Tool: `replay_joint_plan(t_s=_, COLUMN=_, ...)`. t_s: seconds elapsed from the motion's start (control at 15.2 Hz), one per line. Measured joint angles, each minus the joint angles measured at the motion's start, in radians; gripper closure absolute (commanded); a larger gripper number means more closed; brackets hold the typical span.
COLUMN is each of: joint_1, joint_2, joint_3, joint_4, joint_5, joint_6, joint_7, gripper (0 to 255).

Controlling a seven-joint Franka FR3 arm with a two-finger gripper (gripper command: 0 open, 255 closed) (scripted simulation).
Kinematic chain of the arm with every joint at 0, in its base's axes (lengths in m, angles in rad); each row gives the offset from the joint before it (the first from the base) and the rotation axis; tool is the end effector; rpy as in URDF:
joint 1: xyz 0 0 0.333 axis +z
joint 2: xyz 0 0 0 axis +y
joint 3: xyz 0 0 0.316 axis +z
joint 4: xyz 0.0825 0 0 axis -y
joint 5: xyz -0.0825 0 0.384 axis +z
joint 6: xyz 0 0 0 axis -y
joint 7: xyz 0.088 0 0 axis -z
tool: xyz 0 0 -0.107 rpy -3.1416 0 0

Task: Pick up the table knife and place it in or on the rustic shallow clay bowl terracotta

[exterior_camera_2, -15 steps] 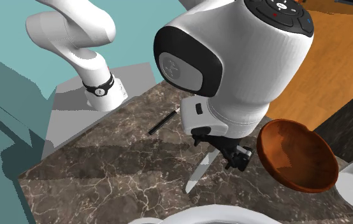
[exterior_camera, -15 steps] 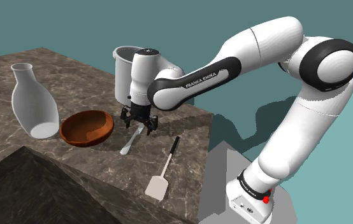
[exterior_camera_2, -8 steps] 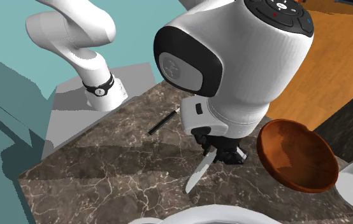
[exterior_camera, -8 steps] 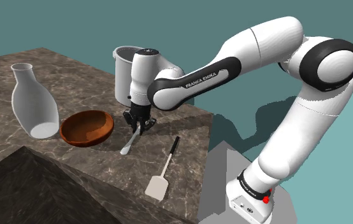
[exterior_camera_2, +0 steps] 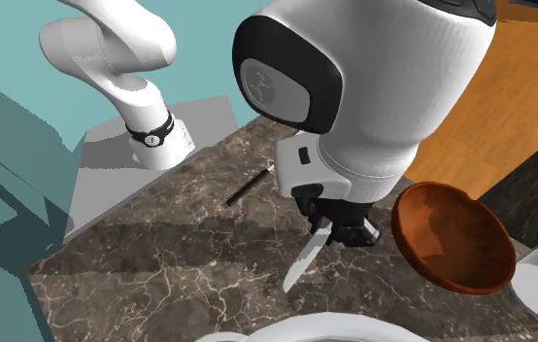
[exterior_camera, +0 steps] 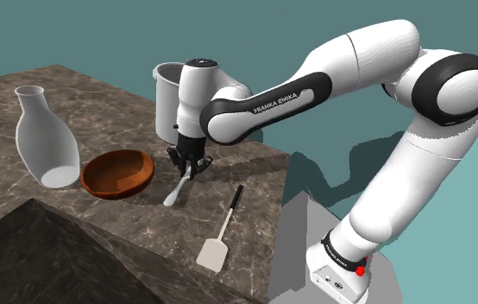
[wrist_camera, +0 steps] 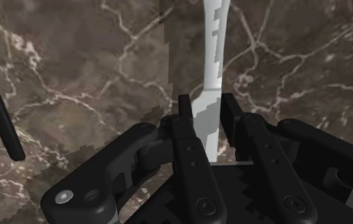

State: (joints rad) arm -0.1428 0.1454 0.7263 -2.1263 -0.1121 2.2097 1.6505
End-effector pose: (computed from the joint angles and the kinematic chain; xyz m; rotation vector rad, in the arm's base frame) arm 0.4680 0.2982 0.3567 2.7398 -1.5023 -0.0255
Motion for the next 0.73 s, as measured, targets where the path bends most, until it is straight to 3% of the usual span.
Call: replay_joint_plan(t_s=0.73, joint_1=-0.017, joint_2=-0.089, joint_3=0.01, joint_4=0.073, joint_5=0.076, joint_6=-0.137, joint_7=-0.053, gripper=255)
